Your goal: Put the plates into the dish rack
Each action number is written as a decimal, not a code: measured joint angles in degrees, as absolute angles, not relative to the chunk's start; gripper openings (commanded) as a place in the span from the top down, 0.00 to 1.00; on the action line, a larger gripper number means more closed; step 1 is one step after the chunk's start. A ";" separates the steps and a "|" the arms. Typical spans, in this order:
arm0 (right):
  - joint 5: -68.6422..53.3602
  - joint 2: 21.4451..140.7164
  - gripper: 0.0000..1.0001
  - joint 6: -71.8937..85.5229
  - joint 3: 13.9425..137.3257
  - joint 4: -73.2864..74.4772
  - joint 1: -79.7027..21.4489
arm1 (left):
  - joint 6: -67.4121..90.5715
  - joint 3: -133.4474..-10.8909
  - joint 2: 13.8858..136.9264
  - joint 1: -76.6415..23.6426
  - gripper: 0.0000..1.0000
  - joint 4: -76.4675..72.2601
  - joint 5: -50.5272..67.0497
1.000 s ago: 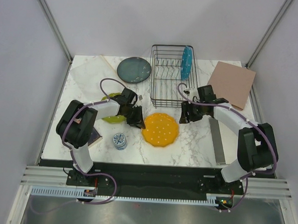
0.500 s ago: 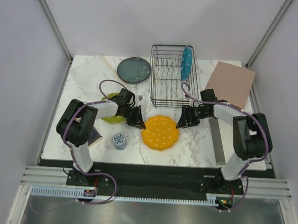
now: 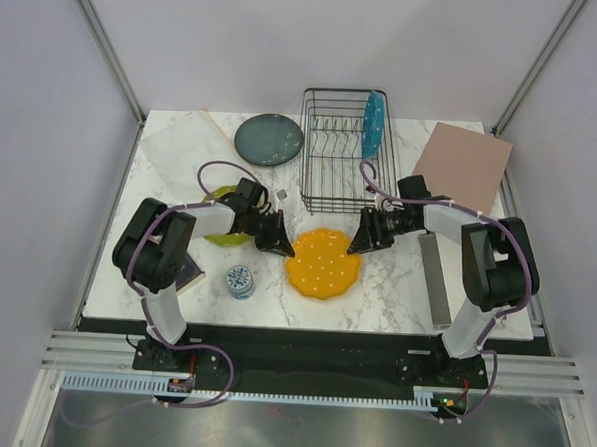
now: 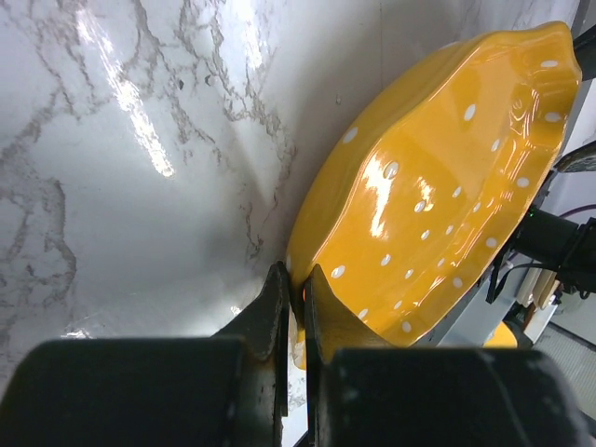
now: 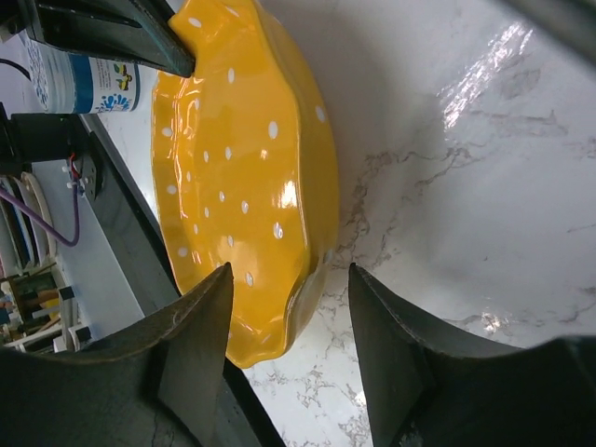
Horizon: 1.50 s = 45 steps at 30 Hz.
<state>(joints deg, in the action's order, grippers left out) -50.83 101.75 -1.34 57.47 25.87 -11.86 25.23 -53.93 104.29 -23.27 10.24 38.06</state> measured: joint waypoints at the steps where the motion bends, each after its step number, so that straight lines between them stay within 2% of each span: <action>1: -50.83 101.78 0.40 -1.32 57.47 25.71 -12.12 | 25.23 -53.95 104.29 -23.27 0.98 10.11 38.06; 4: -50.70 101.89 0.43 -1.28 57.49 25.12 -12.91 | 25.30 -54.06 104.16 -23.27 0.98 10.00 38.06; 7: -50.57 101.95 0.53 -1.23 57.49 24.97 -13.23 | 25.63 -54.06 103.63 -23.27 0.98 9.80 38.09; 8: -50.52 101.93 0.60 -1.26 57.49 24.95 -13.28 | 25.74 -54.06 103.46 -23.27 0.98 9.61 38.11; 13: -49.45 101.80 0.83 -1.52 57.49 25.02 -13.37 | 26.09 -54.06 102.10 -23.20 0.98 9.26 38.26; 14: -48.49 101.65 0.94 -1.52 57.49 25.08 -13.45 | 26.09 -54.06 101.69 -23.22 0.98 9.34 38.50; 15: -48.34 101.47 0.99 -1.52 57.49 25.41 -13.47 | 26.06 -54.06 101.36 -23.24 0.97 9.34 38.52; 16: -48.21 101.27 1.00 -1.50 57.49 25.74 -13.47 | 26.09 -54.06 101.21 -23.27 0.97 9.30 38.57; 17: -48.10 101.08 1.00 -1.50 57.49 26.13 -13.47 | 26.09 -54.06 101.21 -23.27 0.91 9.30 38.63; 19: -47.94 100.51 1.00 -1.76 57.49 27.27 -13.45 | 26.09 -54.06 101.21 -23.29 0.80 9.30 38.96; 20: -47.79 100.07 1.00 -2.04 57.52 28.21 -13.45 | 26.09 -54.06 101.19 -23.40 0.71 9.34 39.13; 23: -47.48 98.28 1.00 -3.79 57.63 32.14 -13.47 | 26.15 -54.28 100.42 -23.59 0.60 9.74 40.03; 26: -46.37 96.12 1.00 -7.75 58.98 38.72 -14.09 | 25.04 -56.23 97.86 -23.51 0.55 10.17 40.62; 31: -45.08 92.55 1.00 -13.08 63.88 49.39 -14.68 | 19.62 -57.28 89.93 -22.44 0.51 11.46 40.58; 38: -43.99 91.00 1.00 -14.79 75.55 53.30 -14.63 | 14.37 -57.28 81.34 -19.22 0.51 13.32 38.41; 45: -39.11 100.49 1.00 -9.30 104.64 55.13 -14.68 | 11.77 -57.28 78.61 -16.62 0.52 13.06 30.30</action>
